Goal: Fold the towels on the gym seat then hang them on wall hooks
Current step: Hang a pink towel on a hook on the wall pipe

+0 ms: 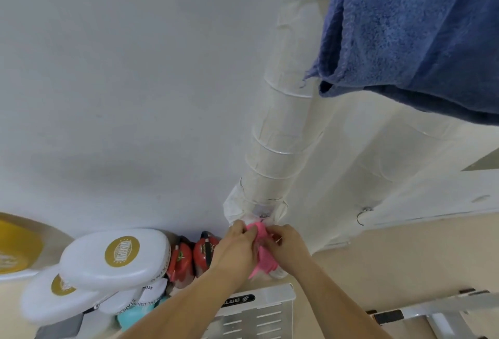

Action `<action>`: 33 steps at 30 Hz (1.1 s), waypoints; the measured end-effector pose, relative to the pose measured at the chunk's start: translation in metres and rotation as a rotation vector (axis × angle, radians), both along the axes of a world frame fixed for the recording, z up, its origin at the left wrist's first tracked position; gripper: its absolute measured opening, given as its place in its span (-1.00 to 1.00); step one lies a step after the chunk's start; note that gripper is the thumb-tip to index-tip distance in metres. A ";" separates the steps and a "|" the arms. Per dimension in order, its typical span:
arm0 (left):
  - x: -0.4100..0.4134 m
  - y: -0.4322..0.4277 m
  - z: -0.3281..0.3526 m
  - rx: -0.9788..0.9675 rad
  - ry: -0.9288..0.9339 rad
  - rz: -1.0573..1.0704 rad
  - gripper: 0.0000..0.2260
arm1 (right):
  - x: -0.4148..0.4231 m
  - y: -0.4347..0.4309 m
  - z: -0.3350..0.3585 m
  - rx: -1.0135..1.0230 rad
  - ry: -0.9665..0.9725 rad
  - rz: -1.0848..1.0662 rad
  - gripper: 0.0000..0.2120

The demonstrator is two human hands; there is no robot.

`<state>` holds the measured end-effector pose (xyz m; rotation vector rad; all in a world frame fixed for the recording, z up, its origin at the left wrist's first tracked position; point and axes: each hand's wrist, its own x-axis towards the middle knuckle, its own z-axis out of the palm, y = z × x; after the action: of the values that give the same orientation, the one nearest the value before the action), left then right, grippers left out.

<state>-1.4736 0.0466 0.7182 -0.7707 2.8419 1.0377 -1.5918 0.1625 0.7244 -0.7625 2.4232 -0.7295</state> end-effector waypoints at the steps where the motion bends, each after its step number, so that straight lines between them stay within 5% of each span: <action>1: 0.000 -0.001 0.001 0.006 0.004 -0.001 -0.75 | 0.001 0.000 0.000 -0.005 0.028 -0.014 -0.85; 5: 0.003 -0.002 -0.001 -0.062 0.047 -0.053 -0.75 | 0.011 0.000 0.002 -0.072 0.088 -0.078 -0.77; 9: 0.013 0.002 -0.018 -0.008 0.091 -0.074 -0.53 | 0.020 0.004 -0.007 -0.152 0.182 0.031 -0.67; 23: 0.010 -0.007 -0.022 0.130 -0.112 -0.132 -0.31 | 0.018 -0.010 -0.005 -0.066 0.136 0.003 -0.72; 28: 0.014 -0.009 0.006 0.194 -0.027 -0.063 -0.49 | 0.018 -0.007 0.006 -0.013 0.093 -0.006 -0.73; 33: 0.025 -0.004 0.020 0.233 0.116 -0.011 -0.64 | 0.022 -0.003 0.005 -0.005 0.333 0.131 -0.72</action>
<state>-1.4481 0.0423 0.7381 -0.6952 2.7417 1.4236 -1.5700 0.1596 0.7290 -1.1096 2.6308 -0.5954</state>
